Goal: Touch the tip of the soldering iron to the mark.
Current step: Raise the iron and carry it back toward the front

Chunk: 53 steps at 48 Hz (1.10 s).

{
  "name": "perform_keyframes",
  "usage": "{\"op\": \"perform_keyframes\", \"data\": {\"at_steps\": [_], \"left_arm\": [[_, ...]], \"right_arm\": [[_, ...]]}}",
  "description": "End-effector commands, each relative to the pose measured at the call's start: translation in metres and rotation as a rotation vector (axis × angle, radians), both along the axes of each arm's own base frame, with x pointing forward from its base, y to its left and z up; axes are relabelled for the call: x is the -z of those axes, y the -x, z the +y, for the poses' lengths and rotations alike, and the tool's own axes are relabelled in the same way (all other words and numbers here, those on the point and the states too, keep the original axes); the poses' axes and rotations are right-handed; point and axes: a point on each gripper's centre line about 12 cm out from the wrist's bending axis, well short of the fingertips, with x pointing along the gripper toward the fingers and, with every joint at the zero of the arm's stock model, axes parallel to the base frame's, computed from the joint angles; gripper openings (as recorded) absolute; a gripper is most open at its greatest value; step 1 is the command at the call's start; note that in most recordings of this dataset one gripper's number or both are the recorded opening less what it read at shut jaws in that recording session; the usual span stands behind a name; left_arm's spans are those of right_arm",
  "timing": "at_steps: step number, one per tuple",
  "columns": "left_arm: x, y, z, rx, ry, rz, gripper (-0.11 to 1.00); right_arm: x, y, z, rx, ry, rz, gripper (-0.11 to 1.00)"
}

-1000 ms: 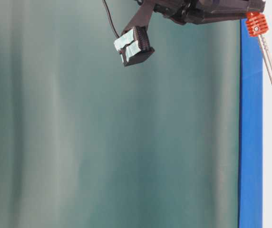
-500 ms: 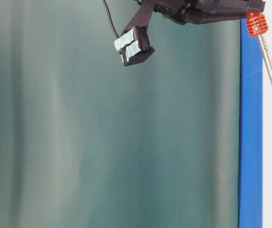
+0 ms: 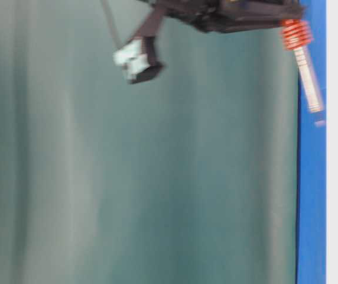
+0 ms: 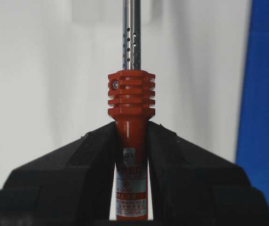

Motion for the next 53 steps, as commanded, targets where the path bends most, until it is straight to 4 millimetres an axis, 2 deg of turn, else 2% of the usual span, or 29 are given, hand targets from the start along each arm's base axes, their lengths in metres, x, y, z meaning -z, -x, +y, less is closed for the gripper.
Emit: {"op": "perform_keyframes", "data": {"at_steps": [1,9,14,25,32,41,53], "left_arm": [[-0.007,-0.001,0.000,0.002,-0.001,-0.020,0.00],[-0.006,-0.001,0.000,0.002,-0.001,-0.018,0.00],[-0.006,-0.001,0.000,0.002,-0.001,-0.018,0.00],[-0.006,-0.001,0.000,0.002,-0.001,-0.018,0.00],[-0.006,-0.001,0.000,0.002,-0.001,-0.018,0.00],[-0.005,-0.001,0.000,0.002,0.000,-0.017,0.00],[-0.005,-0.001,0.000,0.002,0.000,-0.015,0.00]], "right_arm": [[-0.031,-0.002,-0.003,0.004,0.028,-0.058,0.06],[-0.060,0.004,-0.003,0.016,0.045,-0.091,0.06],[-0.068,0.008,-0.003,0.016,0.052,-0.113,0.06],[-0.068,0.008,-0.002,0.019,0.048,-0.113,0.06],[-0.067,0.008,0.006,0.011,0.030,-0.116,0.06],[-0.066,0.011,0.030,0.017,-0.017,-0.137,0.06],[-0.064,0.016,0.088,-0.034,-0.105,-0.166,0.06]]}}
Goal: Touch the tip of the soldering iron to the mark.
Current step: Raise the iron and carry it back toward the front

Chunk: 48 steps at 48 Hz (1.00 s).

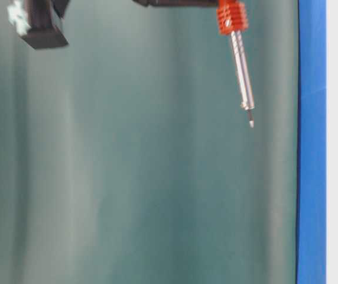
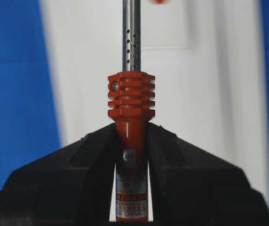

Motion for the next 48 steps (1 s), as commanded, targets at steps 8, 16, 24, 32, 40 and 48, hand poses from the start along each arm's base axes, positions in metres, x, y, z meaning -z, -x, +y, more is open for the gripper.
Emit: {"op": "perform_keyframes", "data": {"at_steps": [8,16,24,32,40,48], "left_arm": [[-0.004,-0.001,0.000,0.002,0.000,-0.009,0.00],[-0.004,-0.001,0.000,0.000,0.000,-0.006,0.00],[-0.004,-0.001,0.000,0.002,0.014,-0.006,0.00],[-0.004,-0.001,0.000,0.003,0.014,-0.006,0.00],[-0.002,-0.001,0.000,0.003,0.015,0.003,0.00],[-0.002,-0.001,0.000,0.003,0.014,0.003,0.00]], "right_arm": [[-0.008,0.002,0.055,-0.077,-0.057,-0.048,0.06],[-0.005,0.001,0.088,-0.089,-0.080,-0.052,0.06],[-0.002,-0.003,0.116,-0.085,-0.052,-0.039,0.06],[0.002,-0.009,0.119,-0.052,-0.013,-0.020,0.06],[0.002,-0.016,0.122,-0.069,-0.009,-0.044,0.06],[0.002,-0.038,0.124,-0.081,0.001,-0.073,0.06]]}}
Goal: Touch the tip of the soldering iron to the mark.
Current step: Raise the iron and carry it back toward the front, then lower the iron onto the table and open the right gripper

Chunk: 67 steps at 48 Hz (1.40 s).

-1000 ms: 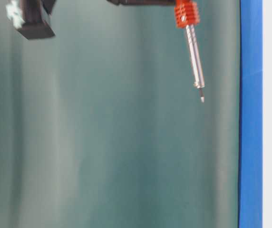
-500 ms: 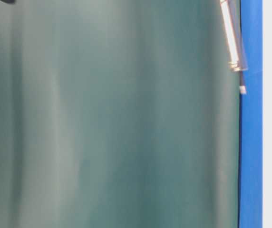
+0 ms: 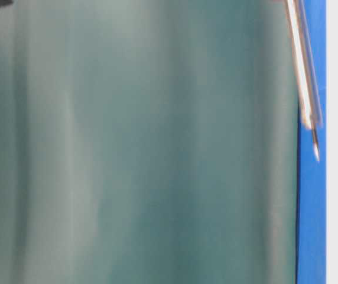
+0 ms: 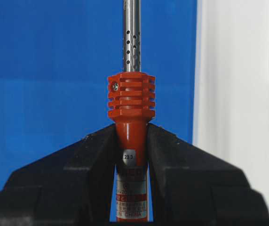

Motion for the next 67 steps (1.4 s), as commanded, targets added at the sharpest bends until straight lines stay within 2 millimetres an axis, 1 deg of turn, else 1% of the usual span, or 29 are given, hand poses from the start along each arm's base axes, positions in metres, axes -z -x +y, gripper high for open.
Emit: {"op": "perform_keyframes", "data": {"at_steps": [1,8,20,30,37,43,48,55,67], "left_arm": [[-0.004,-0.001,0.000,0.002,-0.001,-0.011,0.00],[-0.004,-0.001,0.000,0.002,0.000,-0.012,0.00],[-0.005,-0.001,0.000,0.002,0.002,-0.017,0.00],[-0.004,-0.001,0.000,0.002,0.002,-0.014,0.00],[-0.004,-0.001,0.000,0.002,0.002,-0.012,0.00],[-0.004,-0.001,0.000,0.002,0.000,-0.011,0.00],[-0.004,-0.001,0.000,0.002,0.000,-0.009,0.00],[-0.004,-0.001,0.000,0.002,0.000,-0.009,0.00],[-0.004,-0.001,0.000,0.002,0.000,-0.009,0.00]], "right_arm": [[-0.013,-0.015,0.000,0.000,-0.006,-0.051,0.06],[-0.014,-0.039,-0.001,-0.010,0.026,-0.060,0.06],[-0.013,-0.085,-0.002,-0.021,0.044,-0.086,0.06],[-0.012,-0.113,0.000,-0.030,0.045,-0.111,0.06],[-0.004,-0.119,-0.005,-0.010,0.046,-0.096,0.06],[0.007,-0.120,-0.003,-0.009,0.025,-0.081,0.06],[0.021,-0.122,0.003,-0.024,-0.016,-0.085,0.06],[0.051,-0.123,0.010,-0.034,-0.088,-0.091,0.06],[0.084,-0.120,0.013,-0.028,-0.168,-0.112,0.06]]}}
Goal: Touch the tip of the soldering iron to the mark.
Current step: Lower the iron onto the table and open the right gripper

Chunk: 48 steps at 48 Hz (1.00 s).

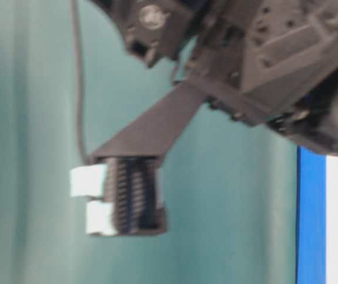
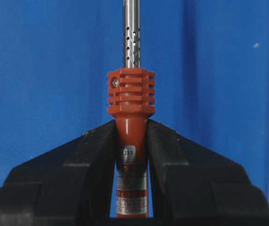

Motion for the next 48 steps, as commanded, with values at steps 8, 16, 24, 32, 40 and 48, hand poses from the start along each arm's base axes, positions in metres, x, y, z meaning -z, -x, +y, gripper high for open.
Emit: {"op": "perform_keyframes", "data": {"at_steps": [8,16,24,32,40,48], "left_arm": [[-0.005,-0.001,0.000,0.002,0.000,-0.017,0.00],[-0.005,-0.001,0.000,0.002,-0.001,-0.015,0.00],[-0.006,-0.001,0.000,0.002,-0.001,-0.018,0.00],[-0.005,-0.001,0.000,0.002,-0.001,-0.017,0.00],[-0.006,-0.001,0.000,0.002,-0.001,-0.020,0.00],[-0.007,-0.001,0.000,0.000,-0.001,-0.023,0.00]], "right_arm": [[0.018,-0.005,0.003,-0.027,-0.050,-0.042,0.06],[0.032,-0.009,0.005,-0.047,-0.071,-0.059,0.06],[0.037,-0.011,-0.001,-0.030,-0.077,-0.056,0.06],[0.039,-0.011,-0.008,-0.013,-0.079,-0.051,0.06],[0.044,-0.010,-0.009,-0.013,-0.076,-0.040,0.06],[0.046,-0.011,-0.011,-0.007,-0.076,-0.037,0.06]]}}
